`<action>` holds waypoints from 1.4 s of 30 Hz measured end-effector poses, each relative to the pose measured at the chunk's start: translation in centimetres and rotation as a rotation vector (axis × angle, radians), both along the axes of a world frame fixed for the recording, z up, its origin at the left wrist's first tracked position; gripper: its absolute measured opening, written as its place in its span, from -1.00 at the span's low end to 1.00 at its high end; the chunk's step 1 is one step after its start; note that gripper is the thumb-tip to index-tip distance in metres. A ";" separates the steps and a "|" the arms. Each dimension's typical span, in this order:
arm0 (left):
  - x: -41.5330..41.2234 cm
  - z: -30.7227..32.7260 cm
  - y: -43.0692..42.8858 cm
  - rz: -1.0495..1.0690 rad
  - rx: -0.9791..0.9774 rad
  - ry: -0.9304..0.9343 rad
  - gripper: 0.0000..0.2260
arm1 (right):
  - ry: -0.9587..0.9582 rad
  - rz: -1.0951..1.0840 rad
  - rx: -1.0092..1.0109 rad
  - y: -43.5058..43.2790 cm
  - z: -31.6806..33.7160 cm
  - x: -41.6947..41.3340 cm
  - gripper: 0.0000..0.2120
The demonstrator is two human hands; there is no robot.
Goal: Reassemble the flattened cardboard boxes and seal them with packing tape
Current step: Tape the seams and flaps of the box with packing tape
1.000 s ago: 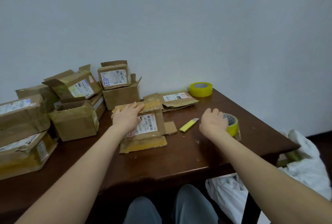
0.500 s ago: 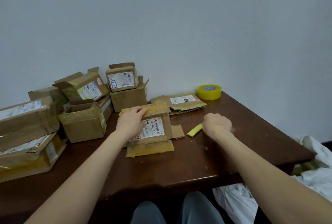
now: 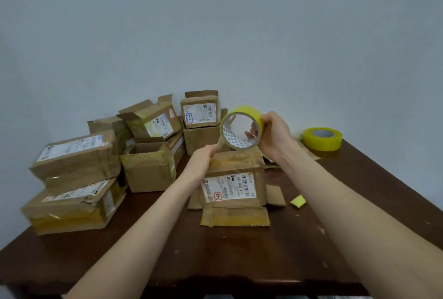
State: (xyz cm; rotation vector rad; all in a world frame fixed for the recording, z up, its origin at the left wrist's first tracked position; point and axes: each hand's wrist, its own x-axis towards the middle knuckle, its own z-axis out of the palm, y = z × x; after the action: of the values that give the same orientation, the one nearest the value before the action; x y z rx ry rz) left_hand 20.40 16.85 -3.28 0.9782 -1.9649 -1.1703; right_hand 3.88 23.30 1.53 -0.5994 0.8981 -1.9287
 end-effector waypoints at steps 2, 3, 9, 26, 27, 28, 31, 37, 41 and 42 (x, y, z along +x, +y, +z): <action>0.2 0.8 -0.9 0.032 0.225 0.197 -0.49 | -0.066 0.076 -0.037 -0.7 -0.4 0.4 -0.79; 0.1 1.1 -1.2 0.034 0.254 0.210 -0.40 | -0.095 0.103 -0.042 -1.0 -0.6 0.6 -0.80; -0.7 0.5 -2.3 0.158 0.183 0.341 -0.70 | 0.353 0.185 0.020 -0.6 -0.8 1.1 -0.78; 2.3 -1.1 -3.7 0.481 0.133 0.312 -0.74 | 1.456 0.111 0.160 -2.9 -0.5 -0.9 -0.52; 2.7 -1.3 -3.8 0.490 0.147 0.289 -0.75 | 1.484 0.116 0.162 -3.0 -0.4 -0.7 -0.52; 2.9 -1.7 -3.8 0.493 0.167 0.274 -0.75 | 1.514 0.118 0.156 -3.1 -0.3 -0.5 -0.53; 3.0 -3.4 -3.5 0.474 0.221 0.254 -0.73 | 1.566 0.125 0.135 -3.3 -0.7 0.0 -0.56; 1.1 -5.7 -2.9 0.301 0.509 0.121 -0.72 | 1.616 0.108 0.112 -3.4 -1.1 0.5 -0.59; 1.4 -7.3 -3.7 0.329 0.305 -0.290 -0.74 | 1.633 0.101 0.144 -3.8 -1.4 0.4 -0.58; 1.8 -7.2 -4.0 0.386 0.171 -0.316 -0.78 | 1.650 0.097 0.157 -3.9 -1.4 0.3 -0.57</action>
State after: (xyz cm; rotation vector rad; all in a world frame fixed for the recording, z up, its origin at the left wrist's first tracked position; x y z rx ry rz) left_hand 22.18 12.89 -10.52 1.6329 -1.8099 -1.0196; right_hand 4.18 19.43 0.09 -2.1434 1.8411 -0.9046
